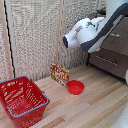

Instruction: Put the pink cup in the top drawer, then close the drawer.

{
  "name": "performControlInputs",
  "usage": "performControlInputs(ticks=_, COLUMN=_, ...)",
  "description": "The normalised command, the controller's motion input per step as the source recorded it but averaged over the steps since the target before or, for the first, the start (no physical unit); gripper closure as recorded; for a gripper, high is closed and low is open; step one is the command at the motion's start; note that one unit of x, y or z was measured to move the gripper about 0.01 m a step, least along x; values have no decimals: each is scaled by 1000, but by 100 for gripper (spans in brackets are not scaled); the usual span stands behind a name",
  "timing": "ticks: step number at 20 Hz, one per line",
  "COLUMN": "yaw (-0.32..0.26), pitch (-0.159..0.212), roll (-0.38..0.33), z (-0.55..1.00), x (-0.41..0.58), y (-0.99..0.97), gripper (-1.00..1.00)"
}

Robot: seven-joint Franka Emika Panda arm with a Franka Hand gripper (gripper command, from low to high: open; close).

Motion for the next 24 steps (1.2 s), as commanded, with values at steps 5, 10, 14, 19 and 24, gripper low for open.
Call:
performControlInputs(ticks=5, yaw=0, pitch=0, roll=-5, z=386, x=174, y=-858, gripper=100)
performControlInputs(ticks=10, yaw=7, pitch=2, roll=0, z=299, x=137, y=-930, gripper=100)
performControlInputs(ticks=14, yaw=36, pitch=12, roll=0, z=310, x=5, y=-816, gripper=100)
performControlInputs(ticks=19, yaw=56, pitch=1, roll=-7, z=304, x=0, y=-690, gripper=100)
performControlInputs(ticks=24, yaw=-7, pitch=-3, roll=-3, z=51, x=12, y=18, gripper=-100)
